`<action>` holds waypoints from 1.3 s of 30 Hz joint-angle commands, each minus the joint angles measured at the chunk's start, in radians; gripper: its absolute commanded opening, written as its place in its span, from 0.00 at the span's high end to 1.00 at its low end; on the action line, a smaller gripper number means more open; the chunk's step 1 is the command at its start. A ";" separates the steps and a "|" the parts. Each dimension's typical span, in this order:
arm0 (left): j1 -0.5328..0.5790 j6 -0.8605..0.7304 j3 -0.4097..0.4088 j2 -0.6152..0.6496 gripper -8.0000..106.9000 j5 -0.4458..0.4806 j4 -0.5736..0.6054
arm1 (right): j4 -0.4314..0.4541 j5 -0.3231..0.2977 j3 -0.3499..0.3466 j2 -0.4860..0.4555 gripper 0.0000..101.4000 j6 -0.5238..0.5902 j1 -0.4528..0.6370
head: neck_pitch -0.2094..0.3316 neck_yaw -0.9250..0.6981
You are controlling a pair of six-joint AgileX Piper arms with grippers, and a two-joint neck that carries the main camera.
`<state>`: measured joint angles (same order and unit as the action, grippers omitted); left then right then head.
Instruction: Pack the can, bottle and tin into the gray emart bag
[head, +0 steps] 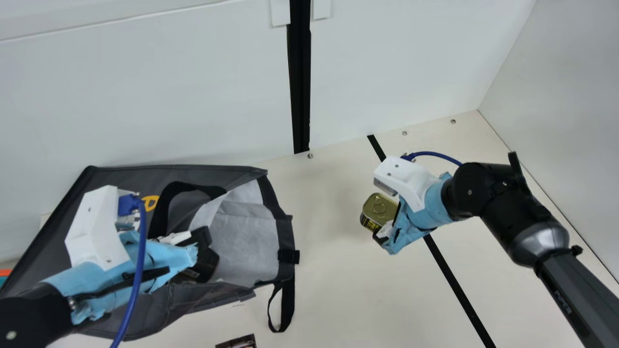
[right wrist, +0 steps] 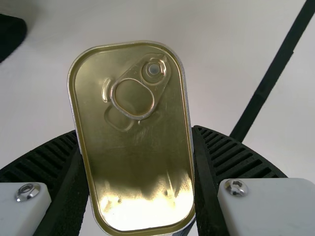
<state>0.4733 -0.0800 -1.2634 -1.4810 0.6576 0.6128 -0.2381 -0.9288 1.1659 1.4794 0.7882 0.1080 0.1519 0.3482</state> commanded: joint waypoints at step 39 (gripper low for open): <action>0.000 0.000 0.000 0.000 0.84 0.000 0.000 | -0.008 -0.061 -0.084 -0.143 1.00 -0.068 -0.310 | 0.023 0.001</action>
<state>0.4733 -0.0800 -1.2634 -1.4810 0.6576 0.6128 -0.2448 -0.9952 1.0814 1.3354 0.7221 -0.1958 0.1519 0.3482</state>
